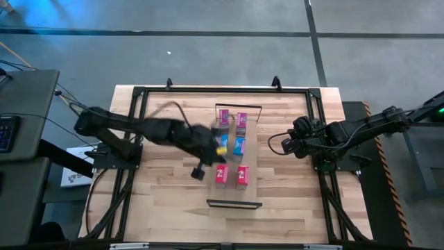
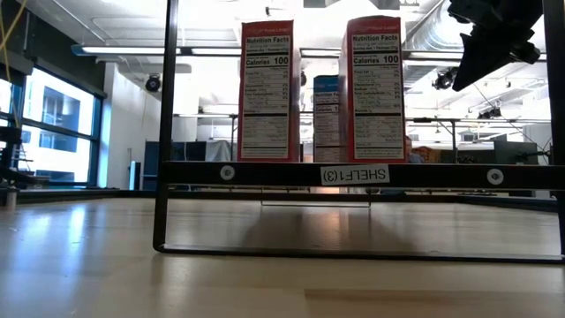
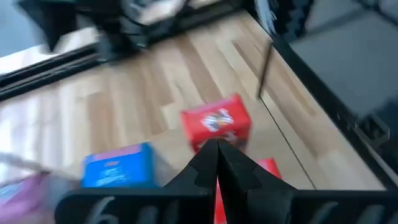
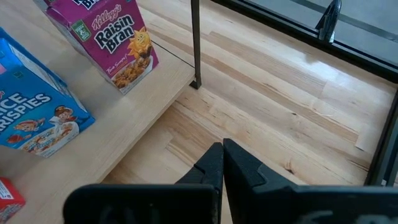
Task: Stack cereal on shelf
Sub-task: Return to Home Position
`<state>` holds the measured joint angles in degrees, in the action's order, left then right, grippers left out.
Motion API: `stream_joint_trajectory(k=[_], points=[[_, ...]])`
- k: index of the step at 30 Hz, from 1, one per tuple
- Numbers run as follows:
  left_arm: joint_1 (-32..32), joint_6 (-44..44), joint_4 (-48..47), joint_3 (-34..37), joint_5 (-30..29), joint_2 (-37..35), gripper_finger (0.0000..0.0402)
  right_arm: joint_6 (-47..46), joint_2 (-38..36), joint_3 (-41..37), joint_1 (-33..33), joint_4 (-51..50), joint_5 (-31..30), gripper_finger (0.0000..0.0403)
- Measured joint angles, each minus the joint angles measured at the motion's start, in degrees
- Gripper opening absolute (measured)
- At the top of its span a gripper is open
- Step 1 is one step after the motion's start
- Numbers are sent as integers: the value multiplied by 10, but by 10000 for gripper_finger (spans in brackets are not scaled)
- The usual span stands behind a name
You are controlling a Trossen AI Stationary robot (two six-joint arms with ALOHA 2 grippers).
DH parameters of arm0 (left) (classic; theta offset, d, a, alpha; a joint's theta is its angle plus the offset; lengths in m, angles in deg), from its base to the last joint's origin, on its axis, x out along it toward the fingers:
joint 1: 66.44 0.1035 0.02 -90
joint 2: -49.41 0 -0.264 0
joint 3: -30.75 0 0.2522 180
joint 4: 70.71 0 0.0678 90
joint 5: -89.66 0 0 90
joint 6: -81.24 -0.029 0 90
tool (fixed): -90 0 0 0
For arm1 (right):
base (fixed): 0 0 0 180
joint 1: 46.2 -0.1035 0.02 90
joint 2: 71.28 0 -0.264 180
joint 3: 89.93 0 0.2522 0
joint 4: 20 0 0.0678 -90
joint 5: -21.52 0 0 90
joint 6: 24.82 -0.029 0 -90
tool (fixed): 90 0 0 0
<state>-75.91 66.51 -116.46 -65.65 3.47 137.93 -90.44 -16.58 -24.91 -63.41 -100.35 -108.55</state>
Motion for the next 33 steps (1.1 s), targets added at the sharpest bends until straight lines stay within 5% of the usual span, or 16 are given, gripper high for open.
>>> stream_joint_trajectory(k=[7,23,28,33], points=[[73,76,68,76,10,-114,0,24,0,0,0,7,16,0],[106,273,550,518,-40,-400,0,118,0,0,0,46,31,0],[106,312,592,612,-63,-472,0,193,0,0,0,50,54,0],[106,338,593,678,-79,-553,0,137,0,0,0,57,79,0]])
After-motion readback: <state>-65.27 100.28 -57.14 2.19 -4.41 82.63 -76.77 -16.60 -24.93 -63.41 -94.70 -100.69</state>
